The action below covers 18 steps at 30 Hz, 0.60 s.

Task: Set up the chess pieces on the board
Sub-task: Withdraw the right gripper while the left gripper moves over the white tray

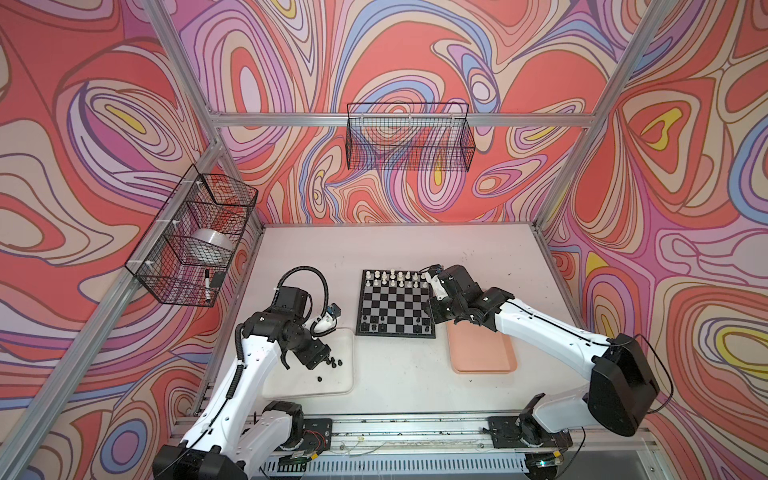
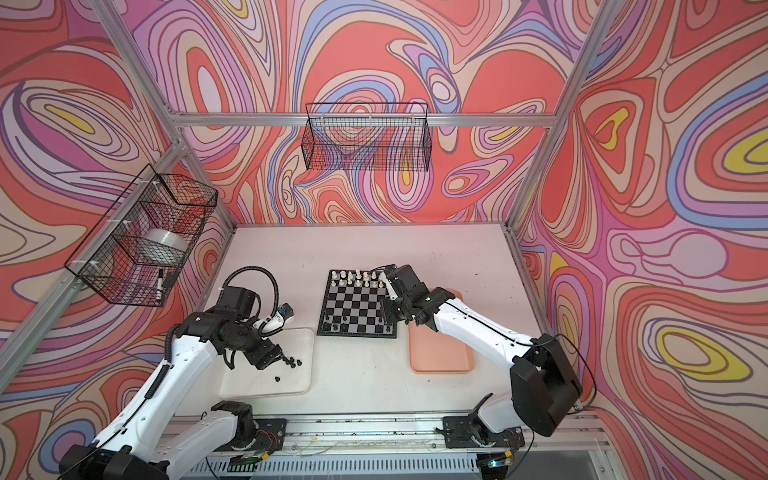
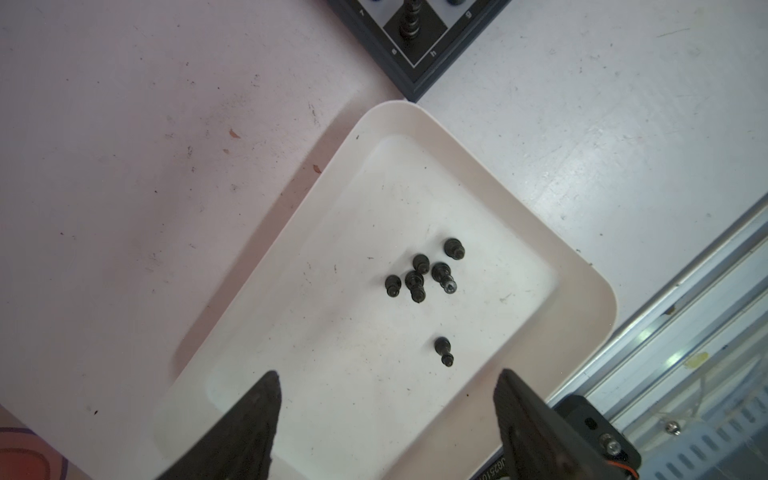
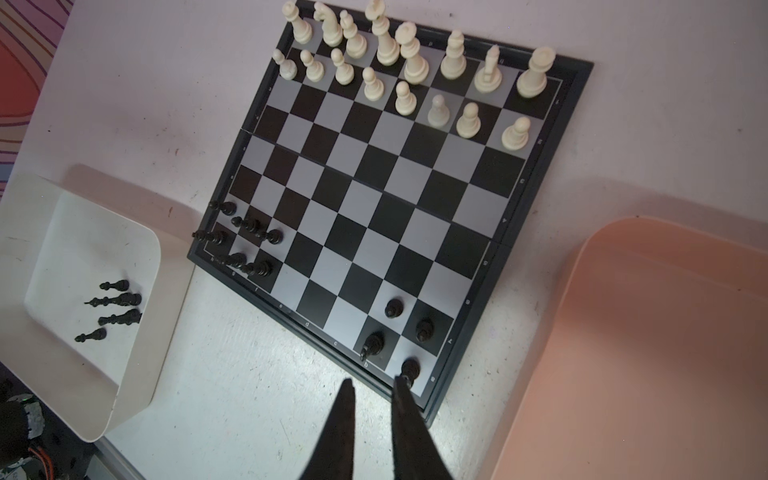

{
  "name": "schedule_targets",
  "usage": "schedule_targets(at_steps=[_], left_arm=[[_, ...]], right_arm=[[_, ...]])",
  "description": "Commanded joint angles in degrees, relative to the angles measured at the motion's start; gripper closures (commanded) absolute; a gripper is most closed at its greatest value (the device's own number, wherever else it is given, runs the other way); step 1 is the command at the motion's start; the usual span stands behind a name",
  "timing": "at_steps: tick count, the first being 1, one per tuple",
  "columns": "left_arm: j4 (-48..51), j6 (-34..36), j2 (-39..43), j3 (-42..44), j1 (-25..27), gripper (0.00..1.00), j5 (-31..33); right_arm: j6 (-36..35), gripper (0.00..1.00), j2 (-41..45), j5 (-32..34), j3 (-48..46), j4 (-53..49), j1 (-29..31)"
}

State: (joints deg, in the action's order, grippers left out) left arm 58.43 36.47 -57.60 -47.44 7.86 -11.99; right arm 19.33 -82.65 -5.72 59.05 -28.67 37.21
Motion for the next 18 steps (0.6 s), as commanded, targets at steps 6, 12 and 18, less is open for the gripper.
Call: schedule_targets(at_steps=[6, 12, 18], left_arm=[[1.77, 4.86, -1.68, 0.15, -0.24, 0.15, -1.06], [0.64, 8.88, -2.24, 1.21, -0.26, 0.16, -1.58], [1.74, 11.81, -2.15, 0.5, -0.23, 0.23, -2.92]], right_arm=[[-0.14, 0.82, 2.64, -3.55, 6.72, -5.98, 0.19], [0.26, 0.82, 4.74, -1.74, 4.54, -5.44, 0.14], [0.89, 0.82, 3.94, -1.51, 3.01, -3.24, 0.16]])
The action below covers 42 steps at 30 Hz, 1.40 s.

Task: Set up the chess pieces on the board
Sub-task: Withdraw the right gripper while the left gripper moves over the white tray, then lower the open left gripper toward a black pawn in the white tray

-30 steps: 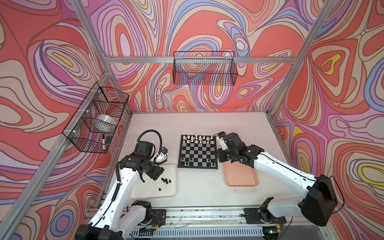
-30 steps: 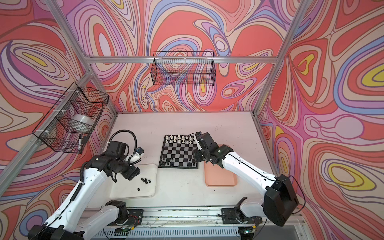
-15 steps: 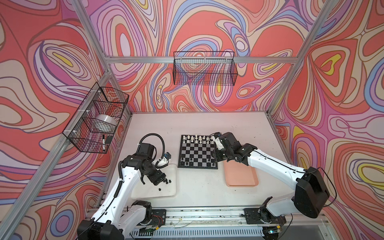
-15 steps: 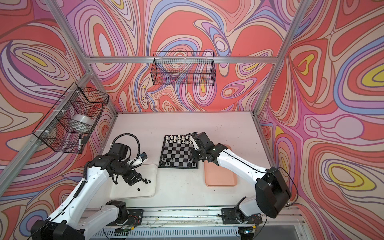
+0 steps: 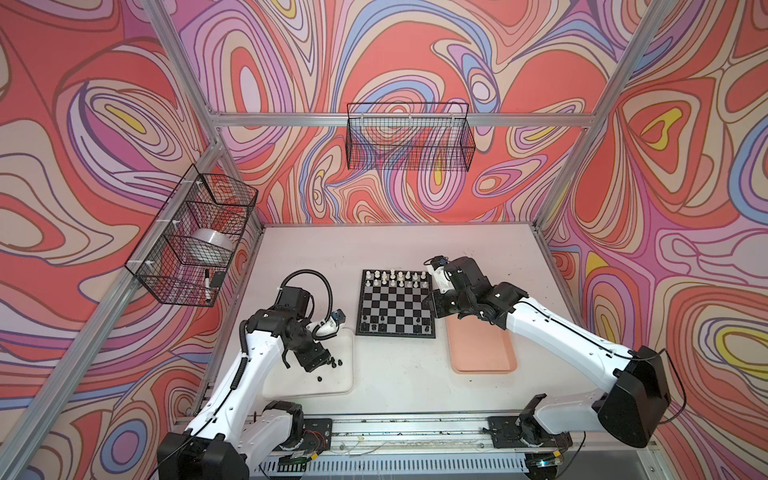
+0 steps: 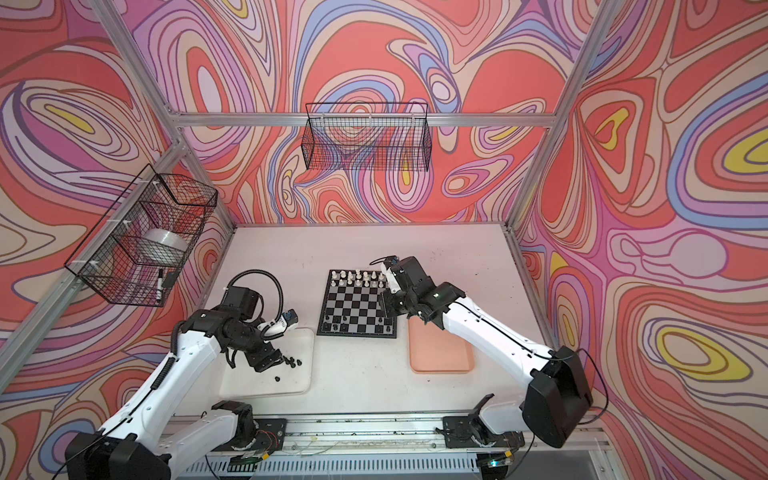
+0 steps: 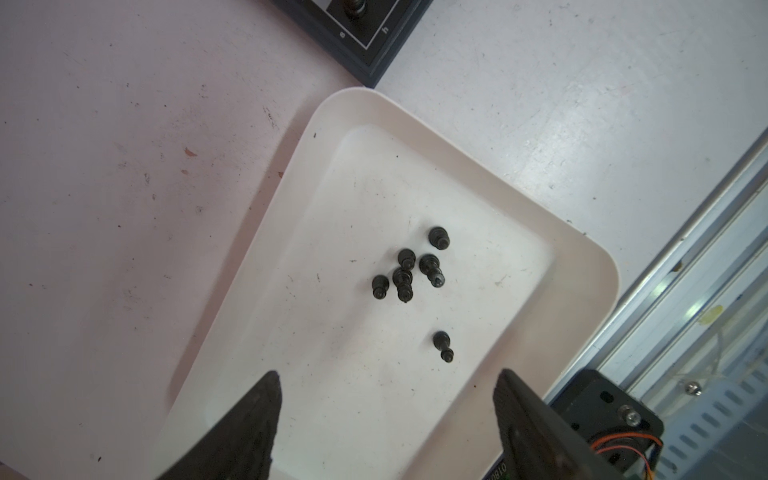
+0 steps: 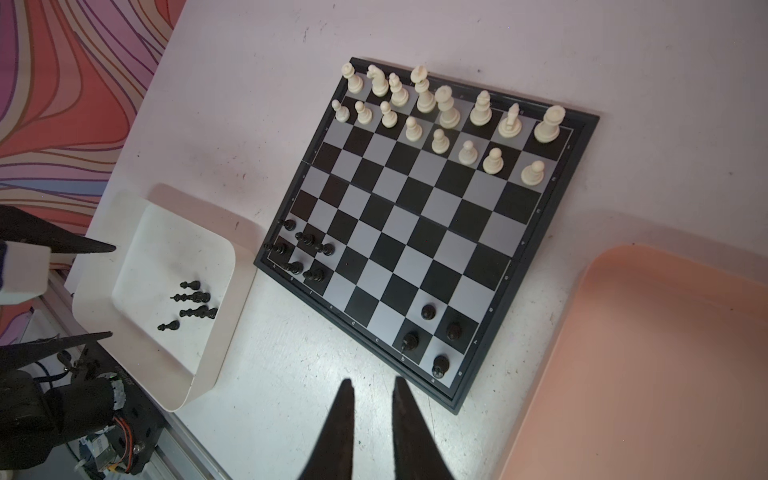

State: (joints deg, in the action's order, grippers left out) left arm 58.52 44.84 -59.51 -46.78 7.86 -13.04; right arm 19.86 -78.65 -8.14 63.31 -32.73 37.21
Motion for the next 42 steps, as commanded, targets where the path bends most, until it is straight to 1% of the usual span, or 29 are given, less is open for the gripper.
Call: schedule_targets(at_steps=[1, 3, 6, 9, 12, 14, 18, 22, 25, 29, 35, 42], left_arm=[[1.84, 3.86, -0.2, -0.37, -0.27, 0.24, -2.03], [2.01, 4.78, -0.13, -0.58, -0.13, 0.27, -2.2], [1.29, 5.86, -0.21, -0.45, -0.16, 0.3, -2.19], [1.15, 6.97, -0.56, -0.24, 0.34, 0.33, -2.33], [1.09, 7.82, -0.66, 0.2, 1.04, 0.37, -2.28], [0.32, 8.47, -0.76, 1.06, 1.79, 0.38, -1.87], [-1.78, 8.95, -2.04, 2.87, 3.77, 0.42, -0.77], [-3.84, 9.19, -3.95, 4.27, 4.7, 0.51, 0.2], [-5.64, 9.31, -4.92, 4.93, 4.7, 0.52, 1.13], [-6.92, 8.82, -5.79, 5.14, 4.67, 0.53, 0.6], [-7.81, 8.16, -8.02, 5.46, 4.8, 0.6, 0.17], [-8.76, 8.86, -8.35, 6.87, 4.75, 0.63, 1.08]], right_arm=[[0.45, 0.83, -0.51, 0.93, -1.26, 0.86, 0.14], [0.62, 0.82, -1.04, 0.75, -1.35, 1.0, 0.19], [0.85, 0.82, -0.53, -0.35, -0.99, 1.24, 0.14], [0.33, 0.82, 0.97, -4.49, -0.48, 1.52, 0.14], [-1.12, 0.82, 1.05, -8.76, 1.47, -1.91, 0.15], [-1.61, 0.82, 1.17, -10.34, 2.17, -3.74, 0.15], [-1.4, 0.82, 1.66, -9.32, 1.65, -4.13, 0.14], [-0.28, 0.82, 2.0, -8.74, 0.68, -2.89, 0.15], [-0.06, 0.82, 1.84, -8.47, 0.61, -2.78, 0.19], [-0.08, 0.82, 1.9, -8.04, 0.76, -2.95, 0.22], [-0.49, 0.82, 1.14, -7.77, 1.01, -3.27, 0.15], [-0.82, 0.82, 0.25, -7.72, 1.14, -3.04, 0.16]])
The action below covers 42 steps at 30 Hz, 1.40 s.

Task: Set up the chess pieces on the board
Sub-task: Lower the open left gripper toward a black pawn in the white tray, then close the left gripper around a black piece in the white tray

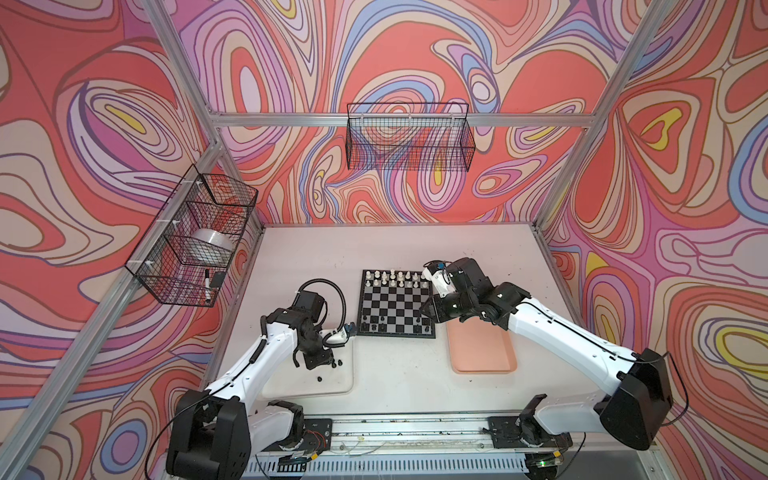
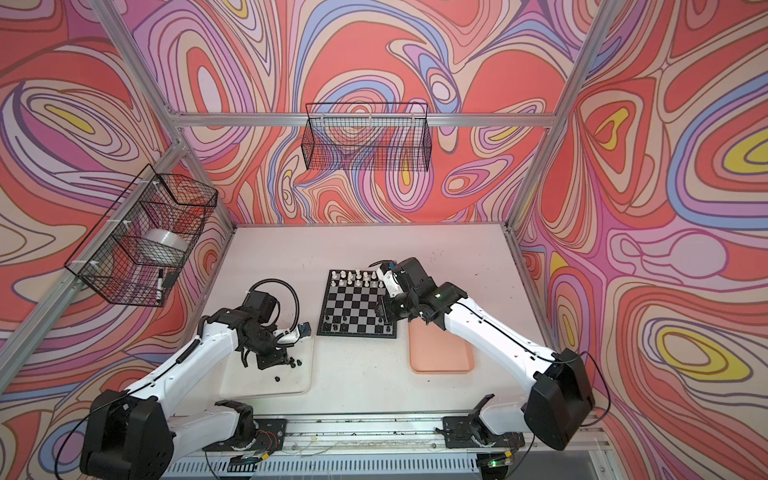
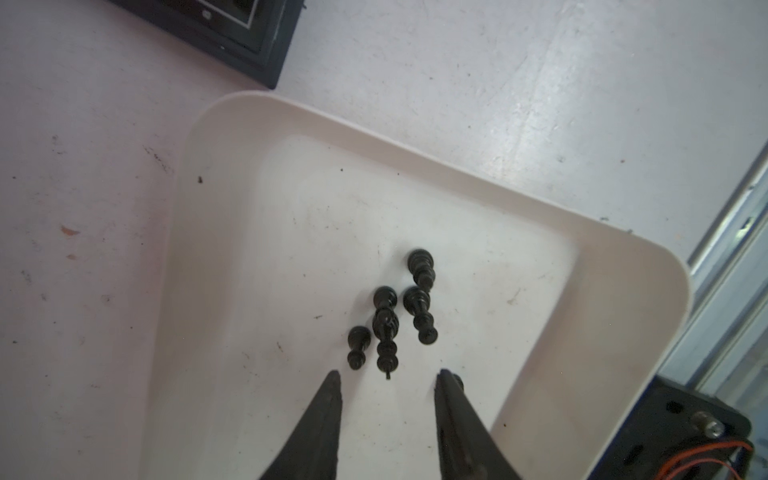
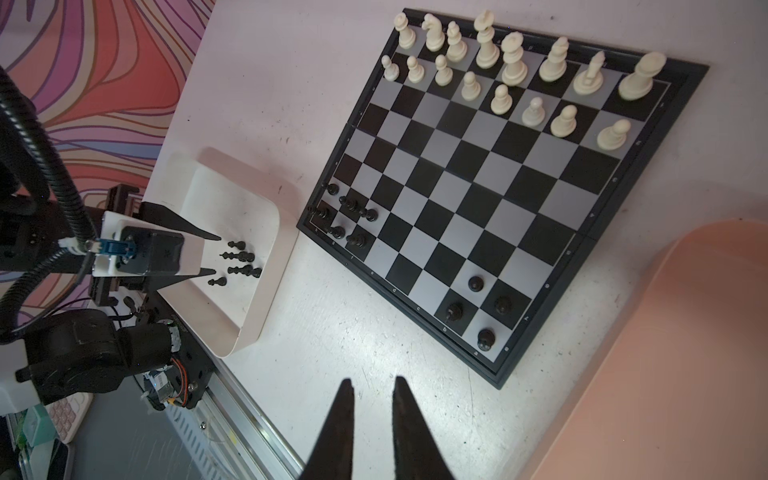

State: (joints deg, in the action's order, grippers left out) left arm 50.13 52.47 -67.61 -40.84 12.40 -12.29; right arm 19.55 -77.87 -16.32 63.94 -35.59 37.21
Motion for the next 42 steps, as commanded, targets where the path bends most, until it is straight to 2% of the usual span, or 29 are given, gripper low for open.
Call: schedule_targets(at_steps=[1, 9, 15, 31, 42], left_arm=[[-0.77, 1.23, -0.31, 1.21, 0.25, 0.64, 0.59], [-2.22, 0.89, -1.57, 2.08, 0.33, 0.67, 0.63], [-3.09, 0.7, -2.33, 2.05, 0.34, 0.77, 0.87], [-4.15, 0.3, -3.04, 2.94, 0.89, 0.76, 1.31], [-5.0, 0.27, -2.99, 3.55, 1.22, 0.81, 1.92]], right_arm=[[-0.58, 0.82, -0.63, 0.4, 0.57, -0.08, 0.21], [-1.14, 0.82, -1.67, 0.58, 1.07, -0.37, 0.18], [-1.37, 0.83, -2.24, 0.41, 1.18, -0.33, 0.22], [-1.69, 0.82, -3.36, 0.15, 0.92, 0.28, 0.19], [-1.62, 0.83, -3.38, 0.08, 0.48, 0.84, 0.21]])
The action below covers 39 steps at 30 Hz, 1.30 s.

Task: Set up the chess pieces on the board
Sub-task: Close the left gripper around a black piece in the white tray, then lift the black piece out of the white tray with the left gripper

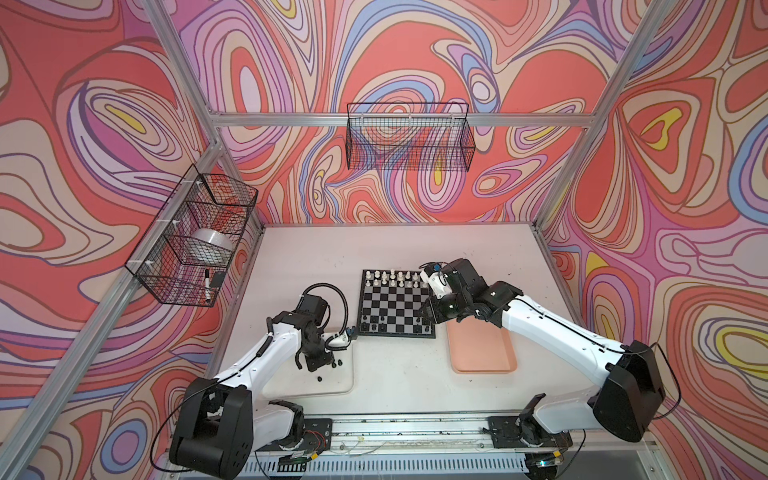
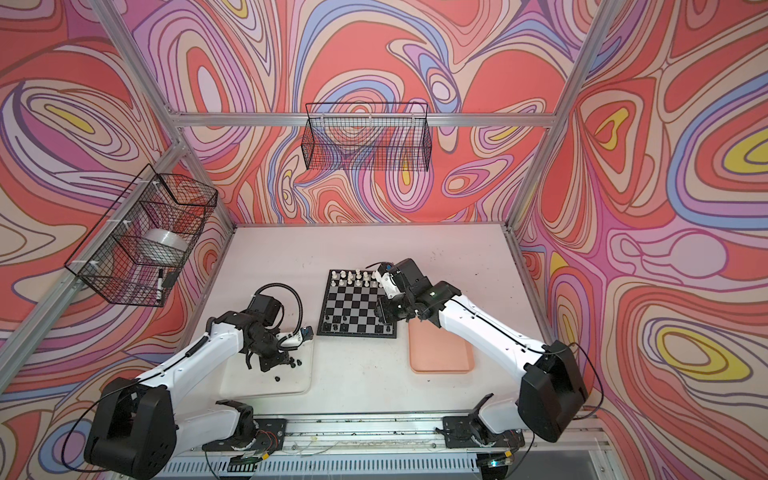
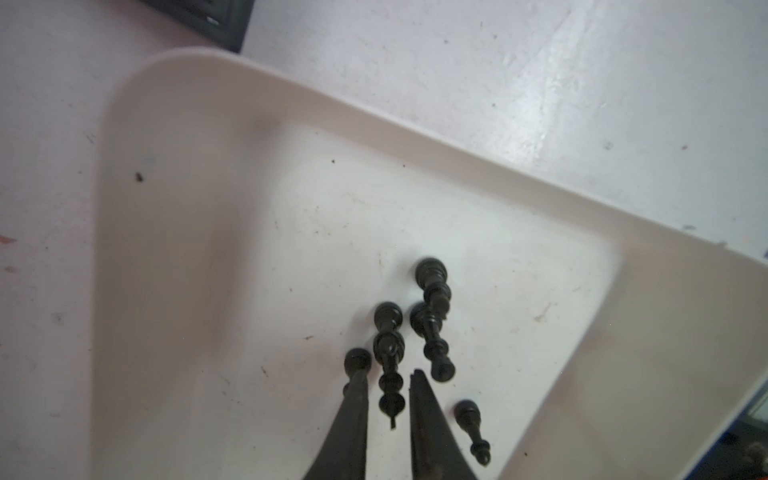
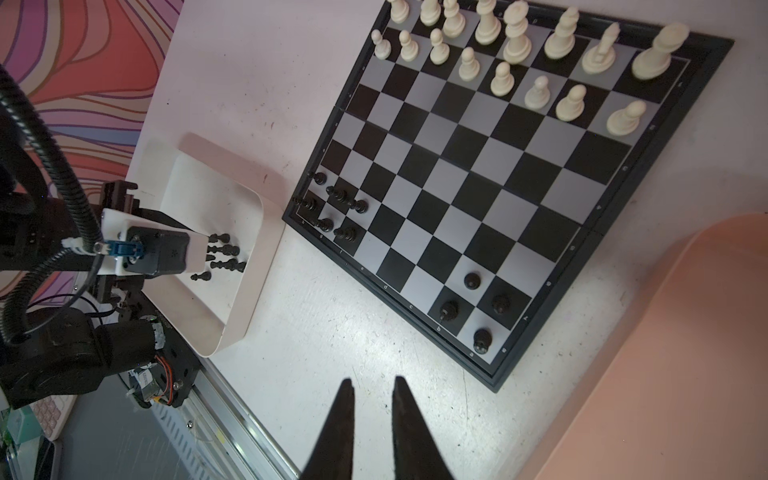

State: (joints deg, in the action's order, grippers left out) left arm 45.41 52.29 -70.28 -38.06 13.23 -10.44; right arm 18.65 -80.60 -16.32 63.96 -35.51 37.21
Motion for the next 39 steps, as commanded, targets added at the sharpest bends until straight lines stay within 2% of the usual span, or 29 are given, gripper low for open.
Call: schedule_targets(at_steps=[1, 6, 15, 21, 39], left_arm=[[-0.4, 0.37, -0.38, 0.75, 0.38, 0.82, 0.07], [-0.59, 0.18, -0.35, 0.78, 0.44, 0.83, 0.16], [-0.37, 0.27, 0.26, 0.83, 0.56, 0.92, 0.47], [0.2, 0.26, 0.92, 0.68, 0.56, 0.94, 0.87], [6.24, -0.26, 3.29, -2.27, 0.8, 0.95, 1.02]], right_arm=[[-0.74, 0.82, -0.62, 0.14, 0.46, 0.79, 0.22], [-0.78, 0.83, -0.62, 0.14, 0.48, 0.88, 0.23], [-0.77, 0.83, -0.96, -0.01, 0.32, 1.3, 0.22], [-0.83, 0.83, -1.14, -0.12, 0.15, 1.63, 0.23], [-1.06, 0.83, -1.71, -0.47, 0.46, 2.01, 0.21]])
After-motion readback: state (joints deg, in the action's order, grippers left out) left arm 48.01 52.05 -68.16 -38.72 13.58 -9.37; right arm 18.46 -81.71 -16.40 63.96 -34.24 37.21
